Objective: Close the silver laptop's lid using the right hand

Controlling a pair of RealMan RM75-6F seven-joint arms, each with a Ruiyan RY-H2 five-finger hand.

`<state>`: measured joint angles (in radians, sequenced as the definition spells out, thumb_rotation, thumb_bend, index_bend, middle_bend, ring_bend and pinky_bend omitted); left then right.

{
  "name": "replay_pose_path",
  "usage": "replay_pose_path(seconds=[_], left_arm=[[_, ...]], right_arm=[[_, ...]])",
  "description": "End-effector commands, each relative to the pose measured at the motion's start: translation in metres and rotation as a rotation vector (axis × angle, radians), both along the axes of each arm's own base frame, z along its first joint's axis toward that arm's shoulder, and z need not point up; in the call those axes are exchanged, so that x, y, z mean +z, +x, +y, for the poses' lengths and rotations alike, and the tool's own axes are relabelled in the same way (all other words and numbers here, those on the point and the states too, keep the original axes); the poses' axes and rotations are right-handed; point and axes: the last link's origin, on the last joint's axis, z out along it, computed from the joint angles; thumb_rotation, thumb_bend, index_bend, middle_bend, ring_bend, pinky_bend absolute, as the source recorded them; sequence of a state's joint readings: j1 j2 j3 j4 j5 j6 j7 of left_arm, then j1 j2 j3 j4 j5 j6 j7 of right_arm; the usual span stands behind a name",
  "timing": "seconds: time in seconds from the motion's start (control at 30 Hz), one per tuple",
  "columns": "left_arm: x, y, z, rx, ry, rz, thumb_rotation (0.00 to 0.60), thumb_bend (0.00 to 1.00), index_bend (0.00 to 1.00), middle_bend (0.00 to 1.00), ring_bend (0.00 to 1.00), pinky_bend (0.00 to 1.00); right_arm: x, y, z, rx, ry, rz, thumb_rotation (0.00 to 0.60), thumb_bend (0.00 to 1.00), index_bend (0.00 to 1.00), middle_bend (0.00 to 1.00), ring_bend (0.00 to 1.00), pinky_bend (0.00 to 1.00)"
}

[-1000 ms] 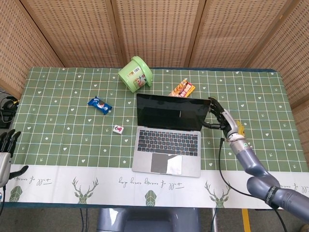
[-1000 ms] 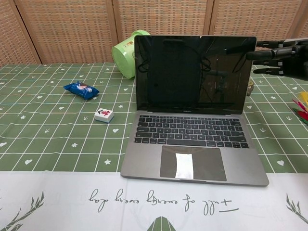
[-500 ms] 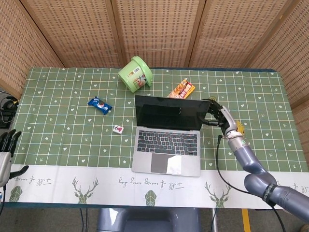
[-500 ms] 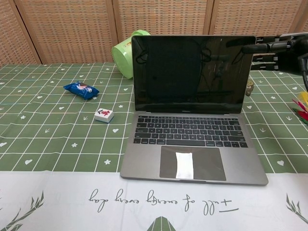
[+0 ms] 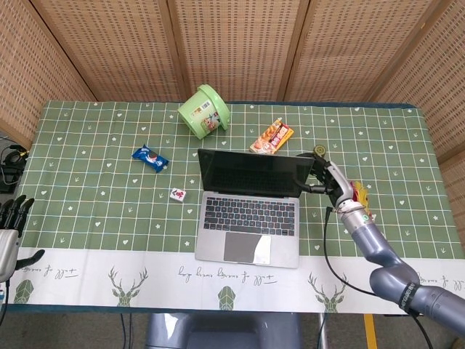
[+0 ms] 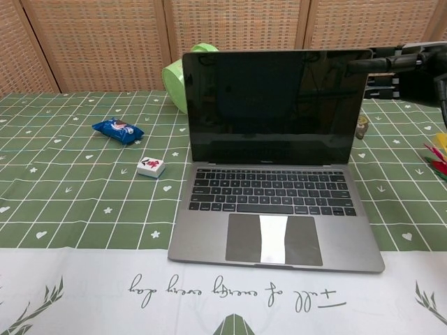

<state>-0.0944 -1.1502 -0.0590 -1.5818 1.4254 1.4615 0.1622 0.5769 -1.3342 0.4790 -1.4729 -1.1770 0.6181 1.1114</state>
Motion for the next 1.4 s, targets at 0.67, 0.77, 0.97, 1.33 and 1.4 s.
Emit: replay_pose_path(seconds=[0.67, 0.77, 0.97, 1.33, 1.4], left_arm=[[-0.001, 0.006, -0.004, -0.025, -0.014, -0.007, 0.600, 0.00, 0.00, 0.00, 0.00, 0.00], [-0.001, 0.006, -0.004, -0.026, -0.014, -0.007, 0.600, 0.00, 0.00, 0.00, 0.00, 0.00], [-0.001, 0.007, -0.005, -0.028, -0.014, -0.007, 0.600, 0.00, 0.00, 0.00, 0.00, 0.00], [-0.002, 0.007, -0.005, -0.031, -0.020, -0.006, 0.600, 0.00, 0.00, 0.00, 0.00, 0.00], [-0.002, 0.008, -0.005, -0.033, -0.021, -0.006, 0.600, 0.00, 0.00, 0.00, 0.00, 0.00]], right_arm=[[-0.002, -0.011, 0.035, 0.175, 0.117, 0.023, 0.600, 0.37, 0.39, 0.40, 0.36, 0.31], [-0.001, -0.012, 0.037, 0.195, 0.128, 0.016, 0.600, 0.37, 0.40, 0.40, 0.36, 0.32], [-0.001, -0.012, 0.039, 0.222, 0.140, 0.001, 0.600, 0.37, 0.40, 0.41, 0.37, 0.32], [-0.004, -0.007, 0.051, 0.287, 0.210, -0.006, 0.600, 0.34, 0.41, 0.41, 0.38, 0.33], [-0.005, -0.005, 0.053, 0.300, 0.227, -0.003, 0.600, 0.33, 0.41, 0.41, 0.38, 0.33]])
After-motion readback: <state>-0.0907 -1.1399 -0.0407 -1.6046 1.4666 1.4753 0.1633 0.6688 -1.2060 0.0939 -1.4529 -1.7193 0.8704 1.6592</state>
